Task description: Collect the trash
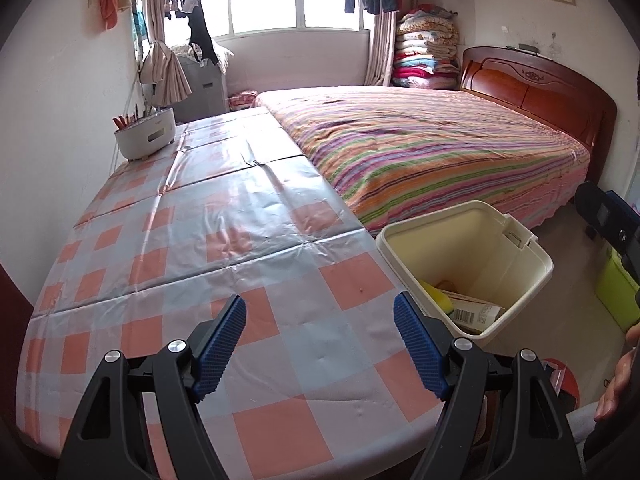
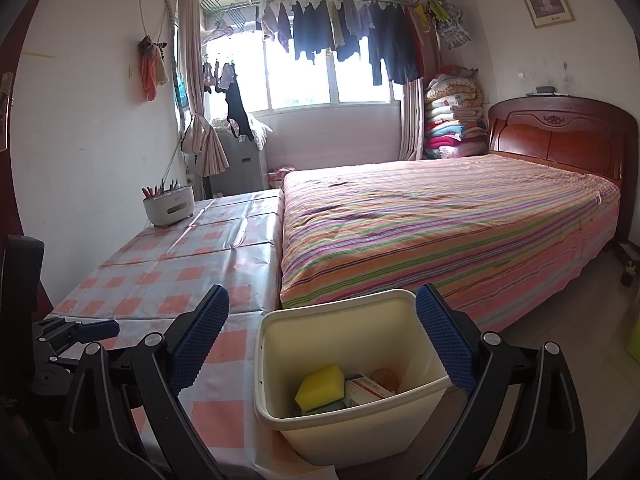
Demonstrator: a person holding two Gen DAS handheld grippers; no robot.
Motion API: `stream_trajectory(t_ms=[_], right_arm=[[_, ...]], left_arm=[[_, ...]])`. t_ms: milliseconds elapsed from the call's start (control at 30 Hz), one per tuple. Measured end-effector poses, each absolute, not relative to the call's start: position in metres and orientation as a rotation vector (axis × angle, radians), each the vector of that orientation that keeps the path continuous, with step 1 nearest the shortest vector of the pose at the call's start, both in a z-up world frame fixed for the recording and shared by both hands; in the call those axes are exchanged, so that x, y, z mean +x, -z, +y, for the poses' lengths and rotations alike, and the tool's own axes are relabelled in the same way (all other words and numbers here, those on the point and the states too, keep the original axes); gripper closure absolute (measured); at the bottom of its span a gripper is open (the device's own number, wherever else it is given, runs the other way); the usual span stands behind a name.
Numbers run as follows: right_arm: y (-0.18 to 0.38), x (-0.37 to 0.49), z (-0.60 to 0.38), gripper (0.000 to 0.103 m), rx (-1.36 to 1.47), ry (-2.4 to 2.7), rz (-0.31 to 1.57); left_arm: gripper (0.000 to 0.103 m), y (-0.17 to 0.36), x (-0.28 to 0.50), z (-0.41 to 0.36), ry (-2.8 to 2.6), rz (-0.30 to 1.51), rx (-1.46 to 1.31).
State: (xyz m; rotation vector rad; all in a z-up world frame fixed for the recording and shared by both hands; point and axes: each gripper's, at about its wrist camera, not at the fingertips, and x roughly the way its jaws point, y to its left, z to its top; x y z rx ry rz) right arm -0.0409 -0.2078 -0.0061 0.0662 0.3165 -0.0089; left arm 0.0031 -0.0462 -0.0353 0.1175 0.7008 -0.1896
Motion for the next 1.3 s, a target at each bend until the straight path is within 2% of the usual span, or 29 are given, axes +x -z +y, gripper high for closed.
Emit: stream_trajectory(t_ms=[1200, 1267, 1300], right_arm=[[-0.001, -0.041, -0.209, 0.010, 0.069, 0.005, 0.319], [0.000, -0.041, -0.210, 0.010, 0.069, 0.004, 0.321], [-0.001, -0.041, -0.210, 0.010, 0.068, 0.004, 0.320]], left_arm=[[0.028, 0.046, -0.004, -0.075, 0.285, 0.743, 0.188], [0.028, 0.047, -0.003, -0.076, 0.298, 0.753, 0.184], [0.024, 0.047, -0.003, -0.077, 0.302, 0.757, 0.182]])
